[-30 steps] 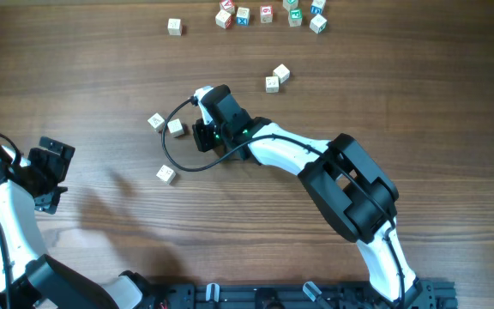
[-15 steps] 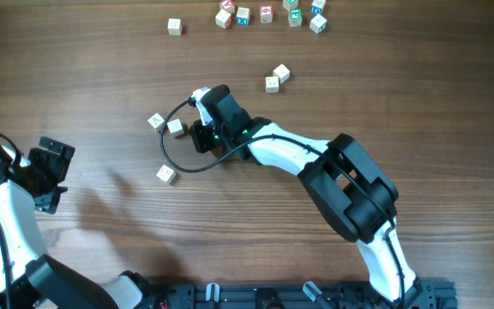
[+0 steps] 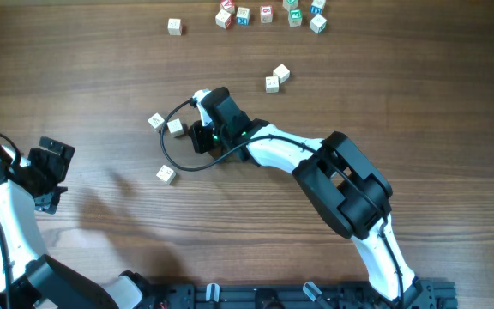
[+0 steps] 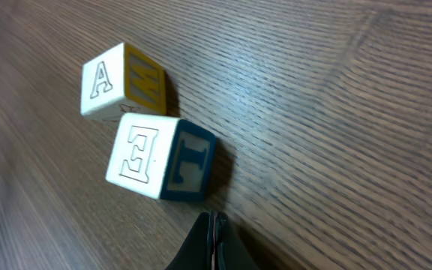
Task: Form a circle
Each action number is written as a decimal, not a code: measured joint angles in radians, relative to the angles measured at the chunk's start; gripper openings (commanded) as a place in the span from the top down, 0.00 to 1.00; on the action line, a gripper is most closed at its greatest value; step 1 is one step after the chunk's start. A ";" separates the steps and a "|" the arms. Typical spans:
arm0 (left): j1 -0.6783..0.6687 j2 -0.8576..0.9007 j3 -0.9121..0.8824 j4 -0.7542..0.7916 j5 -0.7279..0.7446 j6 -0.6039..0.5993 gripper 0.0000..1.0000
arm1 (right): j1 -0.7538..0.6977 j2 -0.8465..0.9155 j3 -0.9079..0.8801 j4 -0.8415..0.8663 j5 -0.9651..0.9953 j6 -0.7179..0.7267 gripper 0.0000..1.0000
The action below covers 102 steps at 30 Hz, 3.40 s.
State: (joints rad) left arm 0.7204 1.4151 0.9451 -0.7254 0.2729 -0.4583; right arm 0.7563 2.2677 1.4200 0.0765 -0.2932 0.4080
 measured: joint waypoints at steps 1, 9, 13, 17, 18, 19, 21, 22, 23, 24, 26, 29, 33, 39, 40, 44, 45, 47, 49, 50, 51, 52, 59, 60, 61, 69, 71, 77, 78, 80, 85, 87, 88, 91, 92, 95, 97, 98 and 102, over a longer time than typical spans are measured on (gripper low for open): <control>0.000 0.000 0.000 0.000 0.000 0.000 0.00 | 0.000 0.000 0.000 0.005 -0.003 0.000 0.96; 0.000 0.000 0.000 0.000 0.000 0.000 0.00 | 0.000 0.000 0.000 0.019 -0.022 0.000 0.96; 0.000 0.000 0.000 0.000 0.000 0.000 0.00 | 0.000 0.000 0.000 0.022 -0.026 0.000 0.96; 0.000 0.000 0.000 0.000 0.000 0.000 0.00 | 0.000 0.000 0.000 0.023 -0.029 0.000 0.96; 0.000 0.000 0.000 0.000 0.000 0.000 0.00 | 0.000 0.000 0.000 0.023 -0.032 0.000 0.96; 0.000 0.000 0.000 0.000 0.000 0.000 0.00 | 0.000 0.000 0.000 0.027 -0.036 0.000 0.96; 0.000 0.000 0.000 0.000 0.000 0.000 0.00 | 0.000 0.000 0.000 0.033 -0.043 0.000 0.96; 0.000 0.000 0.000 0.000 0.000 0.000 0.00 | 0.000 0.000 0.000 0.034 -0.044 0.000 0.96; 0.000 0.000 0.000 0.000 0.000 0.000 0.00 | 0.000 0.000 0.000 0.034 -0.045 0.000 0.96; 0.000 0.000 0.000 0.000 0.000 0.000 0.00 | 0.000 0.000 0.000 0.035 -0.047 0.000 0.95; 0.000 0.000 0.000 0.000 0.000 0.000 0.00 | 0.000 0.000 0.000 0.037 -0.047 0.000 0.96; 0.000 0.000 0.000 0.000 0.000 0.000 0.00 | 0.000 0.000 0.000 0.038 -0.047 0.000 0.96; 0.000 0.000 0.000 0.000 0.000 0.000 0.00 | 0.000 0.000 0.000 0.039 -0.047 0.000 0.96; 0.000 0.000 0.000 0.000 0.000 0.000 0.00 | 0.000 0.000 0.000 0.045 -0.047 0.001 0.96; 0.000 0.000 0.000 0.000 0.000 0.000 0.00 | 0.000 0.000 0.000 0.047 -0.047 0.001 0.96; 0.000 0.000 0.000 0.000 0.000 0.000 0.00 | 0.000 0.000 0.000 0.056 -0.047 0.001 0.96; 0.000 0.000 0.000 0.000 0.000 0.000 0.00 | 0.000 0.000 0.000 0.056 -0.047 0.001 0.96; 0.000 0.000 0.000 0.000 0.000 0.000 0.00 | 0.000 0.000 0.000 0.060 -0.047 0.001 0.96; 0.000 0.000 0.000 0.000 0.000 0.000 0.00 | 0.000 0.000 0.000 0.060 -0.047 0.001 0.96; 0.000 0.000 0.000 0.000 0.000 0.000 0.00 | 0.000 0.000 0.000 0.060 -0.047 0.001 0.96; 0.000 0.000 0.000 0.000 0.000 0.000 0.00 | 0.000 0.000 0.000 0.060 -0.047 0.001 0.96; 0.000 0.000 0.000 0.000 0.000 0.000 0.00 | 0.000 0.000 0.000 0.060 -0.048 0.001 0.96; 0.000 0.000 0.000 0.000 0.000 0.000 0.00 | 0.000 0.000 0.000 0.058 -0.051 0.004 0.96; 0.000 0.000 0.000 0.000 0.000 0.000 0.00 | 0.000 0.000 0.000 0.056 -0.051 0.007 0.96; 0.000 0.000 0.000 0.000 0.000 0.000 0.00 | 0.000 0.000 0.000 0.051 -0.051 0.007 0.96; 0.000 0.000 0.000 0.000 0.000 0.000 0.00 | 0.000 0.000 0.000 0.038 -0.051 0.008 0.96; 0.000 0.000 0.000 0.000 0.000 0.000 0.00 | 0.000 0.000 0.000 0.040 -0.051 0.008 0.96; 0.000 0.000 0.000 0.000 0.000 0.000 0.00 | 0.000 0.000 0.000 0.039 -0.059 0.019 0.96; 0.000 0.000 0.000 0.000 0.000 0.000 0.00 | 0.000 0.000 0.000 0.035 -0.063 0.023 0.96; 0.000 0.000 0.000 0.000 0.000 0.000 0.00 | 0.000 0.000 0.000 0.030 -0.074 0.031 0.96; 0.000 0.000 0.000 0.000 0.000 0.000 0.00 | 0.000 0.000 0.000 0.017 -0.104 0.048 0.96; 0.000 0.000 0.000 0.000 0.000 0.000 0.00 | 0.000 0.000 0.000 0.017 -0.116 0.053 0.96; 0.000 0.000 0.000 0.000 0.000 0.000 0.00 | 0.000 0.000 0.000 0.017 -0.126 0.053 0.96; 0.000 0.000 0.000 0.000 0.000 0.000 0.00 | 0.000 0.000 0.000 0.017 -0.137 0.057 0.96; 0.000 0.000 0.000 0.000 0.000 0.000 0.00 | 0.000 0.000 0.000 0.017 -0.141 0.060 0.96; 0.000 0.000 0.000 0.000 0.000 0.000 0.00 | 0.000 0.000 0.000 0.022 -0.149 0.060 0.96; 0.000 0.000 0.000 0.000 0.000 0.000 0.00 | 0.000 0.000 0.000 0.028 -0.152 0.060 0.96; 0.000 0.000 0.000 0.000 0.000 0.000 0.00 | 0.000 0.000 0.000 0.029 -0.152 0.060 0.96; 0.000 0.000 0.000 0.000 0.000 0.000 0.00 | 0.000 0.000 0.000 0.037 -0.152 0.058 0.96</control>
State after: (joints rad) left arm 0.7204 1.4151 0.9451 -0.7254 0.2729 -0.4583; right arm 0.7567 2.2677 1.4200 0.1131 -0.4454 0.4664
